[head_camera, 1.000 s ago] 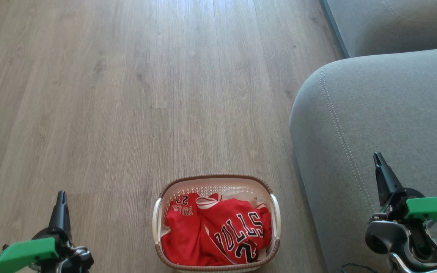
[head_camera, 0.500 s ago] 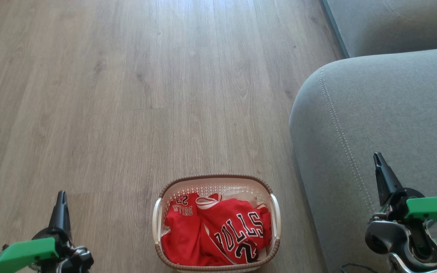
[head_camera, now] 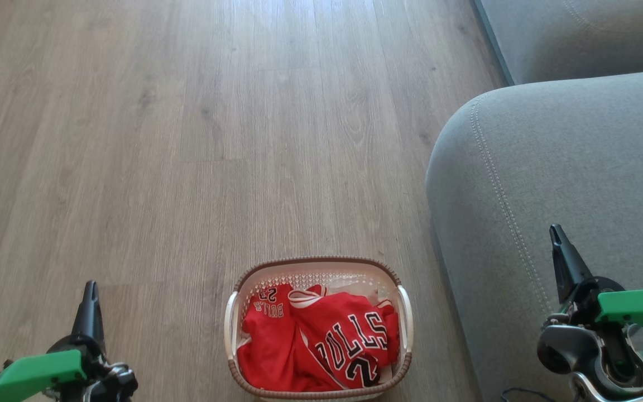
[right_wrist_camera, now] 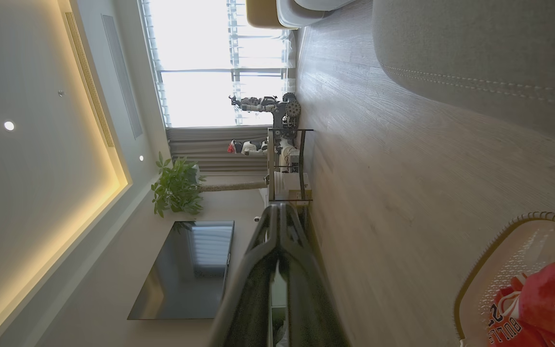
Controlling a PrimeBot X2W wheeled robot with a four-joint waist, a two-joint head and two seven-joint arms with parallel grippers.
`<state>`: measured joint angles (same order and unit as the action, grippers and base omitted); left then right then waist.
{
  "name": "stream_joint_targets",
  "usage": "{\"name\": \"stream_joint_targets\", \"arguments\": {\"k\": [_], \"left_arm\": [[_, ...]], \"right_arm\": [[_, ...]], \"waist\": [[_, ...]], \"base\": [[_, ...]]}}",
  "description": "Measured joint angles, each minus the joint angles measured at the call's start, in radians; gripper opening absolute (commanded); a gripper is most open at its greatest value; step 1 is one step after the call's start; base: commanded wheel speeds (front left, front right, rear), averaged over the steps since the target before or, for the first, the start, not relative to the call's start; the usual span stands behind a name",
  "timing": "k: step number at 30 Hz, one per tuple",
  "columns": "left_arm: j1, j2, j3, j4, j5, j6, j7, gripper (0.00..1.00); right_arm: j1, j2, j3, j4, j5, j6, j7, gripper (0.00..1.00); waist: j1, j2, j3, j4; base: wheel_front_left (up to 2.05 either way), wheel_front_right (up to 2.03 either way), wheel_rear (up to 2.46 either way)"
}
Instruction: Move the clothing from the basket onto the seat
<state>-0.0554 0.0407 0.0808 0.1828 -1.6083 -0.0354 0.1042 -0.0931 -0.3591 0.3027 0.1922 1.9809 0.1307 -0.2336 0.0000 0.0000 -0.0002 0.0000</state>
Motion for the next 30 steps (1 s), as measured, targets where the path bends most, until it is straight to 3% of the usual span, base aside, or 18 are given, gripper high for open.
{"name": "stream_joint_targets", "arguments": {"k": [19, 20, 30], "left_arm": [[0.0, 0.0, 0.0, 0.0, 0.0, 0.0, 0.0, 0.0], [0.0, 0.0, -0.001, 0.004, 0.0, 0.0, -0.001, 1.0], [0.07, -0.013, -0.01, 0.092, 0.0, 0.001, -0.013, 1.0]], "right_arm": [[0.0, 0.0, 0.0, 0.0, 0.0, 0.0, 0.0, 0.0], [0.001, 0.002, 0.0, 0.005, 0.0, 0.0, 0.0, 1.0], [0.083, 0.05, 0.028, 0.087, -0.014, 0.0, 0.0, 1.0]], "waist": [[0.0, 0.0, 0.0, 0.0], [0.0, 0.0, 0.0, 0.0], [0.0, 0.0, -0.001, 0.0]], "base": [[0.0, 0.0, 0.0], [0.0, 0.0, 0.0], [0.0, 0.0, 0.0]]}}
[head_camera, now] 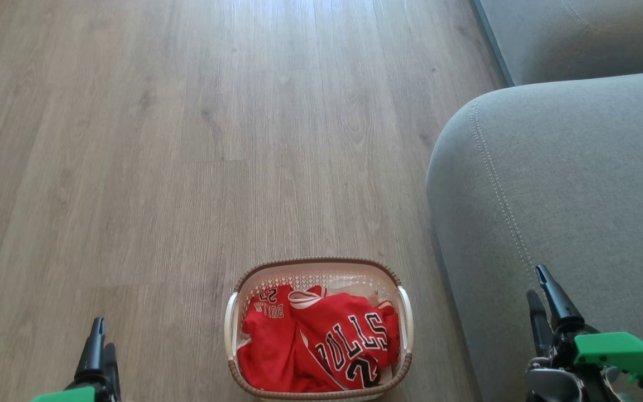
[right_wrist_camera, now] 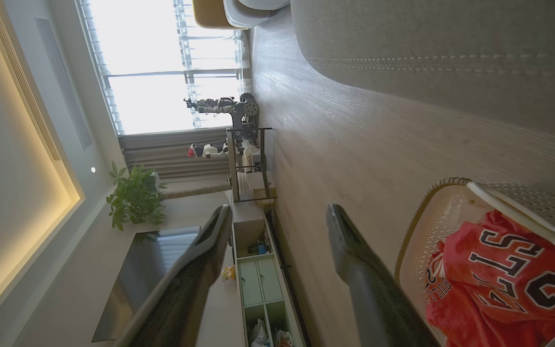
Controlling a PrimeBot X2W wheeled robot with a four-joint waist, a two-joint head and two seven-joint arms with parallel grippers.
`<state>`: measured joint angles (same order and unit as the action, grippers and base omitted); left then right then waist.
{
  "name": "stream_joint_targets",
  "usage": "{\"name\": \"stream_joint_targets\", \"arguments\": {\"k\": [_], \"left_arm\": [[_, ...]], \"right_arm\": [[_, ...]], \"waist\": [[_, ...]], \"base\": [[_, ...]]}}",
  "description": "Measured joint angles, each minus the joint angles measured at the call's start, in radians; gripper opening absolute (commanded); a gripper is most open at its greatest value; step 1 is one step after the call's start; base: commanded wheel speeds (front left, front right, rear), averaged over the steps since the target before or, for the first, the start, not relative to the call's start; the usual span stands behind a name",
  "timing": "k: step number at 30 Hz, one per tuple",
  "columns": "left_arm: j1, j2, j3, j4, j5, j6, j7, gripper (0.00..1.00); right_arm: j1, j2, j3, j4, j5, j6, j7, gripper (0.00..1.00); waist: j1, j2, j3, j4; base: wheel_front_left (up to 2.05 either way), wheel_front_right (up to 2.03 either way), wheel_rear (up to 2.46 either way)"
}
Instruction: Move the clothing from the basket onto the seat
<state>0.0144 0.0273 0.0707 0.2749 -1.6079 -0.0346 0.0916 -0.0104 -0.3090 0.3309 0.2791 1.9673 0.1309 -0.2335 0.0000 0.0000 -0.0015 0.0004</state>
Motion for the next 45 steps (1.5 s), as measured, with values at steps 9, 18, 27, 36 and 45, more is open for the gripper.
{"name": "stream_joint_targets", "arguments": {"k": [9, 18, 27, 36, 45], "left_arm": [[0.0, 0.0, -0.012, -0.021, 0.048, 0.0, -0.024, 1.0], [0.0, 0.0, -0.021, -0.05, 0.126, 0.001, -0.049, 1.0], [0.001, 0.0, -0.035, -0.088, 0.253, 0.013, -0.072, 1.0], [0.002, 0.001, -0.056, -0.119, 0.417, 0.017, -0.095, 1.0], [0.004, 0.001, -0.084, -0.128, 0.571, 0.026, -0.125, 1.0]], "right_arm": [[-0.001, 0.022, -0.023, -0.012, -0.078, 0.0, 0.0, 1.0], [0.0, 0.038, -0.051, -0.027, -0.171, 0.0, 0.0, 1.0], [0.0, 0.055, -0.083, -0.051, -0.305, 0.0, 0.0, 1.0], [0.001, 0.077, -0.113, -0.084, -0.477, 0.0, 0.0, 1.0], [0.002, 0.093, -0.135, -0.1, -0.64, 0.0, 0.0, 1.0]], "waist": [[0.0, 0.0, -0.004, 0.001], [0.0, 0.0, -0.008, 0.003], [0.0, 0.0, -0.012, 0.005], [0.0, 0.0, -0.015, 0.008], [0.0, 0.0, -0.018, 0.009]], "base": [[0.0, 0.0, 0.0], [0.0, 0.0, 0.0], [0.0, 0.0, 0.0], [0.0, 0.0, 0.0], [0.0, 0.0, 0.0]]}}
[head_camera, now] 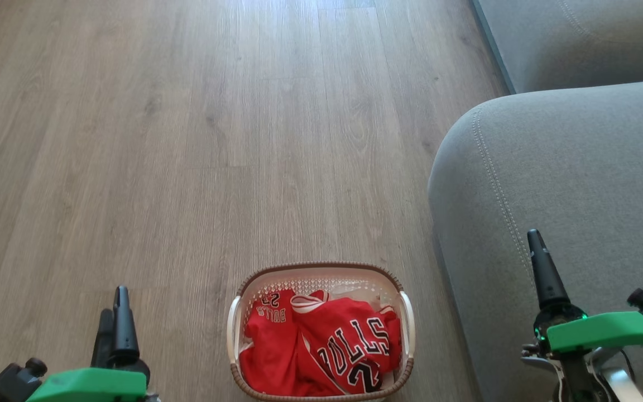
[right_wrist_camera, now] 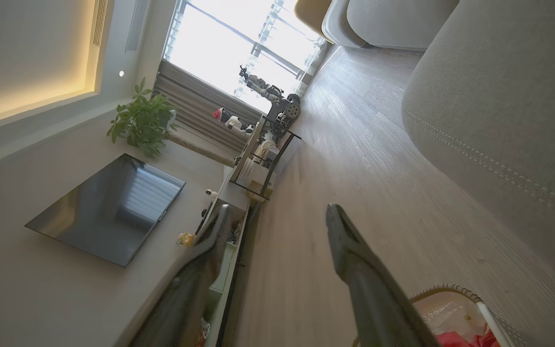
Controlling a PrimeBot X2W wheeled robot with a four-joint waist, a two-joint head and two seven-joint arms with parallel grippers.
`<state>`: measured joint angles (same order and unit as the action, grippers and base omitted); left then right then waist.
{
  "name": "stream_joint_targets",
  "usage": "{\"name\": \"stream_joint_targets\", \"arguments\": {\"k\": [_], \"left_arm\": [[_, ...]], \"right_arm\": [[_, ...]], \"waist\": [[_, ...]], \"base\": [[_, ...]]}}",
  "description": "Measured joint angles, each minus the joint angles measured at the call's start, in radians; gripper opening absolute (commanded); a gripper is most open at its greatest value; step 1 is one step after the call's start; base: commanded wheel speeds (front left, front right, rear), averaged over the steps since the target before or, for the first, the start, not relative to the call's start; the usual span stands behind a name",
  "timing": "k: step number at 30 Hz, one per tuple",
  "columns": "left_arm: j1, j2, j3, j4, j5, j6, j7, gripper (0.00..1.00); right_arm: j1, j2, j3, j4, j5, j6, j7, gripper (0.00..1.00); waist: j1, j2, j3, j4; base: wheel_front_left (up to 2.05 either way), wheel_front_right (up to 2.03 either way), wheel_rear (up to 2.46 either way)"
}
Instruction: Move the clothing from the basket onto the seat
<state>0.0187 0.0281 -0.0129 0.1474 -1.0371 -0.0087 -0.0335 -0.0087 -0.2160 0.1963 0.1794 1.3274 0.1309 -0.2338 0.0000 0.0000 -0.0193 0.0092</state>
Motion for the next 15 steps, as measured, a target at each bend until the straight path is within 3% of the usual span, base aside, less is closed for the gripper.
{"name": "stream_joint_targets", "arguments": {"k": [15], "left_arm": [[0.023, 0.001, -0.019, 0.027, 0.2, 0.0, -0.043, 1.0]], "right_arm": [[0.005, 0.03, -0.033, -0.011, -0.259, 0.0, -0.002, 1.0]], "waist": [[0.0, 0.0, -0.006, 0.002]], "base": [[0.0, 0.0, 0.0]]}}
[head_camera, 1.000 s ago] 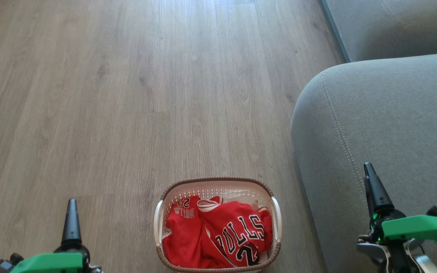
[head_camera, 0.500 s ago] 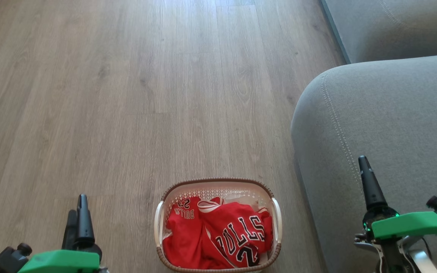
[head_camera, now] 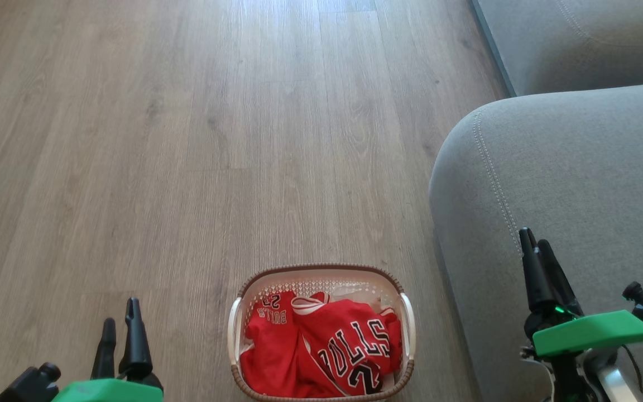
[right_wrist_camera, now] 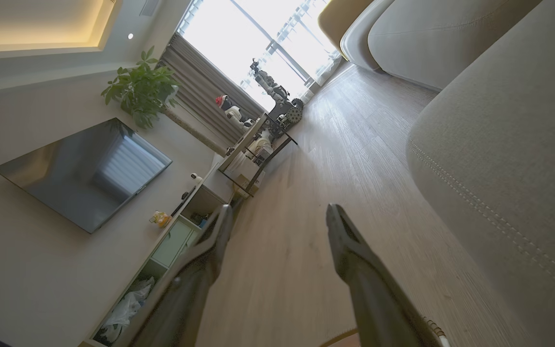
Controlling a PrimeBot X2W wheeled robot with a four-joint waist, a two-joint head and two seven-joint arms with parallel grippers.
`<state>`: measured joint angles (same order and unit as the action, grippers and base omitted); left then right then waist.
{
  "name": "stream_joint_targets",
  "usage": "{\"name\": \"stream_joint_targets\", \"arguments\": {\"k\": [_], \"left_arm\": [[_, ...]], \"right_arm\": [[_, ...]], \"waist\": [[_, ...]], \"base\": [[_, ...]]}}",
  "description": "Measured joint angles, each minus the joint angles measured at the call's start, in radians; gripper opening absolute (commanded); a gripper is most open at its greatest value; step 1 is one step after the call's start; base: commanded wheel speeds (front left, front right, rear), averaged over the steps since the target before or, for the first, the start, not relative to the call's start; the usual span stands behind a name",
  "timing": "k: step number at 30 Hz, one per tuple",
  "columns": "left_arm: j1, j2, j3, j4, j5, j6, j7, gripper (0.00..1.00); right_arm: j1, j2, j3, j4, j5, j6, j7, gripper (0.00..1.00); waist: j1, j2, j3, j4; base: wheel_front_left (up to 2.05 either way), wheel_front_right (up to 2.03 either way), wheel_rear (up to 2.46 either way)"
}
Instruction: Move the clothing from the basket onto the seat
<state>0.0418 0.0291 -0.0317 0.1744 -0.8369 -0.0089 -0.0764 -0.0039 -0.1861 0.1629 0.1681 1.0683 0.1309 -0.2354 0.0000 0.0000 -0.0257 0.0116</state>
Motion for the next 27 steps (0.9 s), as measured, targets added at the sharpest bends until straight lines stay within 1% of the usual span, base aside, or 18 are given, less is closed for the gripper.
{"name": "stream_joint_targets", "arguments": {"k": [1, 12, 13, 27], "left_arm": [[0.0, 0.0, 0.0, 0.0, 0.0, 0.0, 0.0, 1.0], [0.0, 0.001, -0.015, 0.005, 0.133, 0.001, -0.03, 1.0], [0.0, 0.001, -0.016, 0.005, 0.156, 0.001, -0.034, 1.0], [0.0, 0.002, -0.031, 0.022, 0.331, 0.01, -0.077, 1.0]], "right_arm": [[0.0, 0.0, 0.0, 0.0, 0.0, 0.0, 0.0, 1.0], [0.016, 0.027, -0.03, 0.01, -0.17, 0.0, -0.004, 1.0], [0.016, 0.031, -0.034, 0.016, -0.201, 0.0, -0.004, 1.0], [0.016, 0.061, -0.07, 0.069, -0.42, 0.0, -0.007, 1.0]], "waist": [[0.0, 0.0, 0.0, 0.0], [0.0, 0.0, -0.003, -0.002], [0.0, 0.0, -0.003, -0.002], [0.0, 0.0, -0.006, 0.003]], "base": [[0.0, 0.0, 0.0], [0.0, 0.0, 0.0], [0.0, 0.0, 0.0], [0.0, 0.0, 0.0]]}}
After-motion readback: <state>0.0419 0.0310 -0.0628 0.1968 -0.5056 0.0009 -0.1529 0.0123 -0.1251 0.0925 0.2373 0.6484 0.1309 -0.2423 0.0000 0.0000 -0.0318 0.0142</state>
